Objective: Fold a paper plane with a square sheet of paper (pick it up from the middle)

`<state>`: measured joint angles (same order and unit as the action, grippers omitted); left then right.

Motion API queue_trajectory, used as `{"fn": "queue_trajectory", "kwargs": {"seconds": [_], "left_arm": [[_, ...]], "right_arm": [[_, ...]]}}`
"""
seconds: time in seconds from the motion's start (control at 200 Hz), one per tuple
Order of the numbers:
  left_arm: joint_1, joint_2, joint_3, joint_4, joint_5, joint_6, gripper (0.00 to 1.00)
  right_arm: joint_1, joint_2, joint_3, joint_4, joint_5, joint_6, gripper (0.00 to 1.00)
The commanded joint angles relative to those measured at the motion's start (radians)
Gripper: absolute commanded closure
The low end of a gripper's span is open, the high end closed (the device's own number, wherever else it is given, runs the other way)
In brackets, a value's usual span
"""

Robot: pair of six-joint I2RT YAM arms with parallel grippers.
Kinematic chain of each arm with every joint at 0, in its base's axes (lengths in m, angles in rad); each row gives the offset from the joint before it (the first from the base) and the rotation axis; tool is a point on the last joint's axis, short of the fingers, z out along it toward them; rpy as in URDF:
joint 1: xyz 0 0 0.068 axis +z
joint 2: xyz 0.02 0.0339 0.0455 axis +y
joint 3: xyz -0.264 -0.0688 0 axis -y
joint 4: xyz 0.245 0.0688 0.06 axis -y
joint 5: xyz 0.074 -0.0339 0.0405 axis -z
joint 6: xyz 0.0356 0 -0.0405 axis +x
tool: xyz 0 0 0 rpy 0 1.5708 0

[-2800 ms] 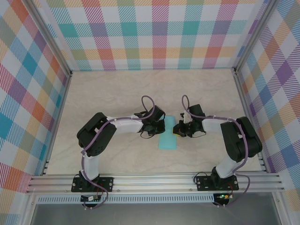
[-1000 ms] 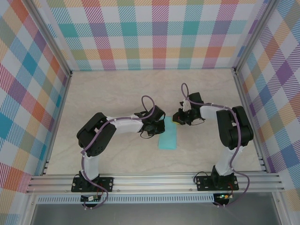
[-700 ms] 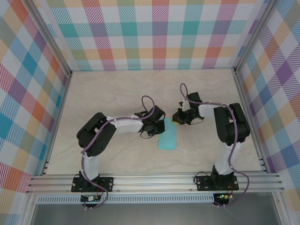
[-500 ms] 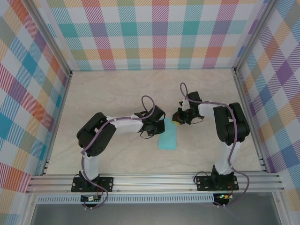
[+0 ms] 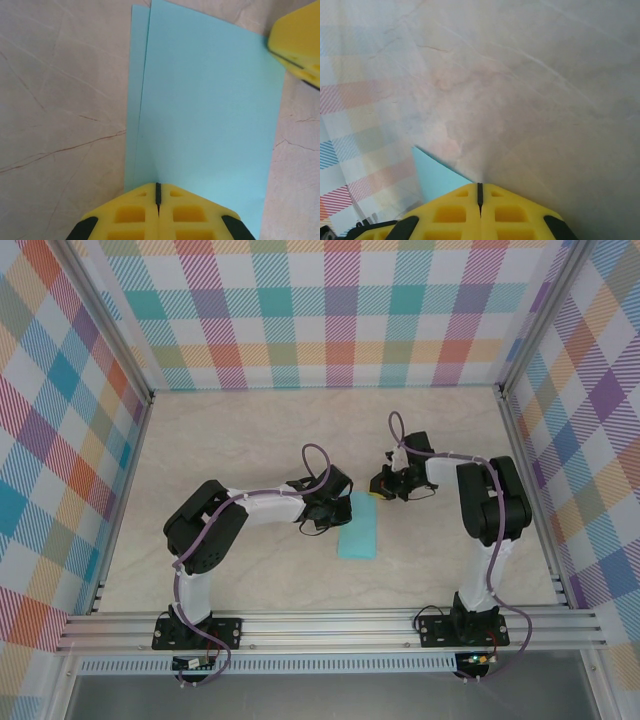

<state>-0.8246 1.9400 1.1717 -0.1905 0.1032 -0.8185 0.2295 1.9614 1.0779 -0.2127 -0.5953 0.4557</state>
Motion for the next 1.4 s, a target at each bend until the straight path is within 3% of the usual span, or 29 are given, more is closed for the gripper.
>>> {"fn": "queue_trajectory", "kwargs": {"seconds": [0.0,0.23,0.335,0.47,0.725,0.95,1.395], "left_arm": [[-0.007,0.007,-0.020,-0.139,-0.033,0.015,1.00],[-0.007,0.010,-0.020,-0.135,-0.030,0.015,1.00],[-0.008,0.009,-0.020,-0.136,-0.030,0.013,1.00],[-0.007,0.007,-0.023,-0.134,-0.030,0.012,1.00],[-0.007,0.003,-0.021,-0.133,-0.031,0.014,1.00],[-0.009,0.010,-0.015,-0.123,-0.021,0.014,1.00],[-0.011,0.018,-0.003,-0.124,-0.014,0.014,1.00]], "right_arm": [[-0.002,0.020,-0.022,0.007,-0.009,-0.007,0.95],[-0.004,0.028,0.009,-0.058,0.109,-0.051,0.95],[-0.007,-0.002,0.024,-0.068,0.057,-0.048,0.97],[-0.008,-0.158,-0.002,-0.079,0.022,-0.025,0.95],[0.015,-0.396,-0.237,-0.009,-0.059,0.085,0.94],[0.136,-0.532,-0.434,0.032,-0.020,0.172,0.92],[0.203,-0.434,-0.525,0.004,0.014,0.143,0.91]]}}
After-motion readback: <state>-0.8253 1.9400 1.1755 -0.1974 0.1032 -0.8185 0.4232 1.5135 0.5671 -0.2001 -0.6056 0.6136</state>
